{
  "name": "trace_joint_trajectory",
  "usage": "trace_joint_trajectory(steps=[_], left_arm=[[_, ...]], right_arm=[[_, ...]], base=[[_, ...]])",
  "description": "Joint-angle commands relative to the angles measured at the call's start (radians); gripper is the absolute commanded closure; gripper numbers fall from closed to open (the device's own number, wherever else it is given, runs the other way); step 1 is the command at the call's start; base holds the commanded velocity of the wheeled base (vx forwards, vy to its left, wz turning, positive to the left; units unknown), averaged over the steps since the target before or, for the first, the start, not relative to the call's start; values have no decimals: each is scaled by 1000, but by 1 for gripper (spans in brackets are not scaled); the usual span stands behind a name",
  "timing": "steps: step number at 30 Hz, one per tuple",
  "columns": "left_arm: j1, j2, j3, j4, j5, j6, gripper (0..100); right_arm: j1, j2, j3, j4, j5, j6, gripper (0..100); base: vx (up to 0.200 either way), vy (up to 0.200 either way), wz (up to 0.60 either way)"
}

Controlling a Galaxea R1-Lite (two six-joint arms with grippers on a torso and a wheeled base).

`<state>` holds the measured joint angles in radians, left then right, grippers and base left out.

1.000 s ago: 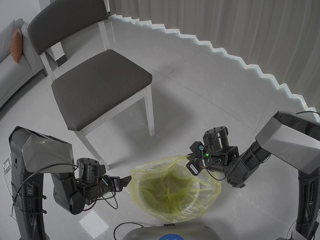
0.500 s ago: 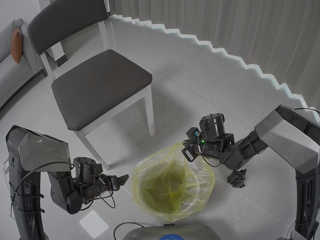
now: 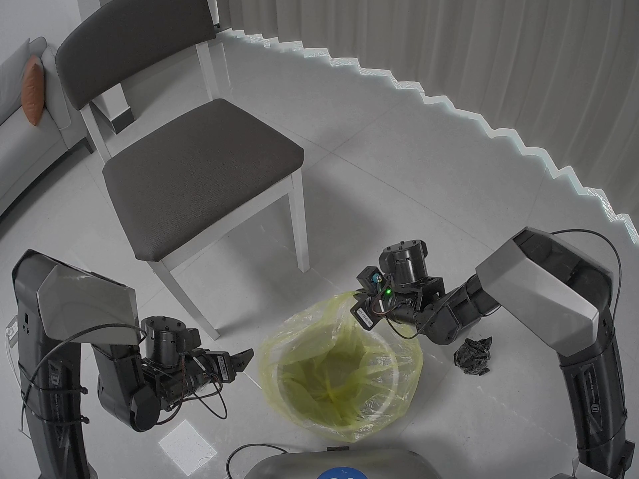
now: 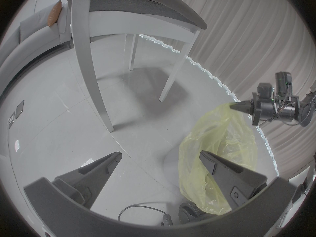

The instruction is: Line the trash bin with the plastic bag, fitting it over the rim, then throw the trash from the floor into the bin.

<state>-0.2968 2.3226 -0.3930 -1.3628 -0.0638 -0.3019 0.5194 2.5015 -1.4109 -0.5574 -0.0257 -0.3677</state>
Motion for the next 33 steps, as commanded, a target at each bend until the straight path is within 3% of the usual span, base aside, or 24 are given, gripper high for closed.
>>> trace_joint_trajectory(steps=[1,21,22,33], left_arm=[[8,12,11,-12,-2,1,0],[4,49,8,-44,-5,0,0],[4,49,5,-44,-5,0,0],[-10,34,-73,-12,-8,17,0]], right_arm=[[-5,59,-7,-2,0,-2,100],[-28,19,96,-1,1,6,100],[-27,17,93,-2,0,7,0],[-68,-139,179,4,1,30,0]], base=[[0,0,0],[0,0,0],[0,0,0],[0,0,0]])
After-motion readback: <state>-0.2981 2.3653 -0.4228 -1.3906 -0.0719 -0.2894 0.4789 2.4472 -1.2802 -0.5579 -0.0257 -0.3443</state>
